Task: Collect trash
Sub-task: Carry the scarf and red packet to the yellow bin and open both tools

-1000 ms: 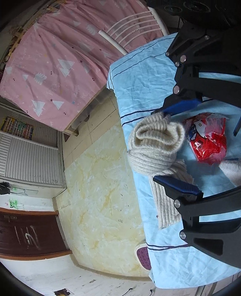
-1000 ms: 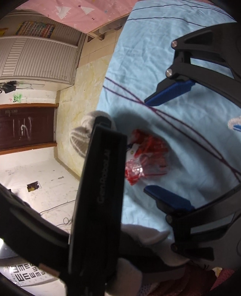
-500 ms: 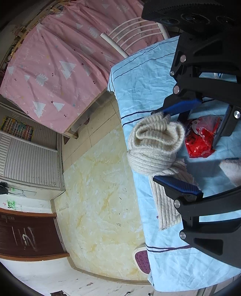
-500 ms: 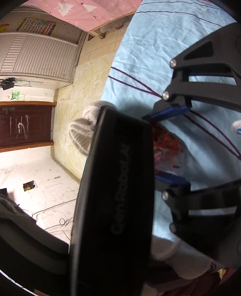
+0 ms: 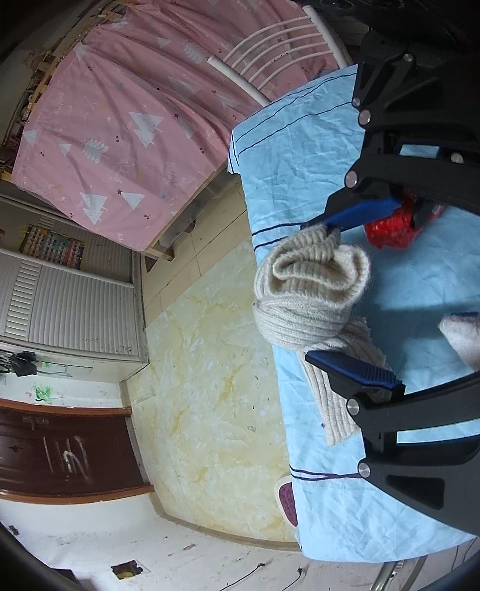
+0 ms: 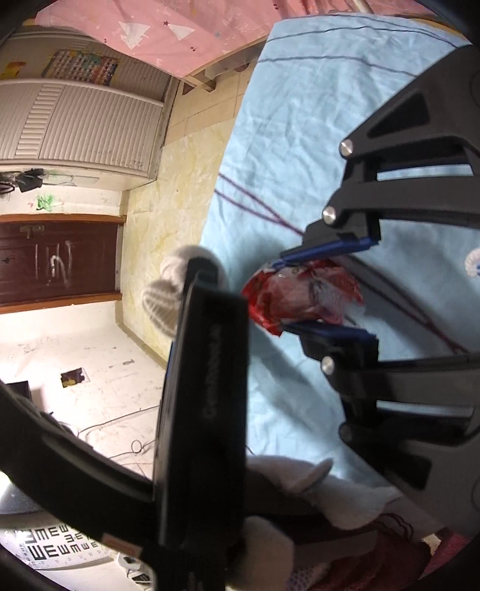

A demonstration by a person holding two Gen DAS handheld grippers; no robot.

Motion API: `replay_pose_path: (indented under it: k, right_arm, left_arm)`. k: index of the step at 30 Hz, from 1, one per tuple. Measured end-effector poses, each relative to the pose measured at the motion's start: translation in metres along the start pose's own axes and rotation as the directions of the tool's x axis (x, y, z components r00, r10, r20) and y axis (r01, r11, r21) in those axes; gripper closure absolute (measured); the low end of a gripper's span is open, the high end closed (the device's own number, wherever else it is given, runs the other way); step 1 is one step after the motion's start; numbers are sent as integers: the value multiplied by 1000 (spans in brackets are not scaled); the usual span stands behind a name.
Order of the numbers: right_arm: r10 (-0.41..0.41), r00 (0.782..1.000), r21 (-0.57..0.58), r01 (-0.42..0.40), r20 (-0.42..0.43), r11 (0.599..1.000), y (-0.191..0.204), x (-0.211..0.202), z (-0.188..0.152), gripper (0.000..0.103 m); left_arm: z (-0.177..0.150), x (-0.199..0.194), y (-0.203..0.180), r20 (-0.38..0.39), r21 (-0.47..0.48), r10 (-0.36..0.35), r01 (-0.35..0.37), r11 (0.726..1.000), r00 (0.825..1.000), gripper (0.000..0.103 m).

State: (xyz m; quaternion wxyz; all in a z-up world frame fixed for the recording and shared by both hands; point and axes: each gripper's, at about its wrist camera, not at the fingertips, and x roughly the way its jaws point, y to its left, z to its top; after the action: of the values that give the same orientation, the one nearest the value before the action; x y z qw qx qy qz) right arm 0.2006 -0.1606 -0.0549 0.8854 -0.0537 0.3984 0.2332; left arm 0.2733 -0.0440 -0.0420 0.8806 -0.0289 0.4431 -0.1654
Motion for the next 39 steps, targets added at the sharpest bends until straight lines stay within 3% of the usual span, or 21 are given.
replay_pose_path:
  k: [5, 24, 39]
  right_arm:
    - [-11, 999, 36, 10, 39, 999, -15, -26, -13, 74]
    - [-79, 984, 226, 41, 162, 973, -98, -88, -57, 73]
    - [-154, 952, 380, 43, 266, 924, -173, -143, -105, 73]
  left_arm:
    - [-4, -15, -13, 33, 15, 16, -16, 1000, 999, 49]
    - [-17, -28, -107, 45, 148, 36, -43, 988, 998, 49]
    - [-27, -15, -197, 26, 289, 51, -56, 956, 998, 49]
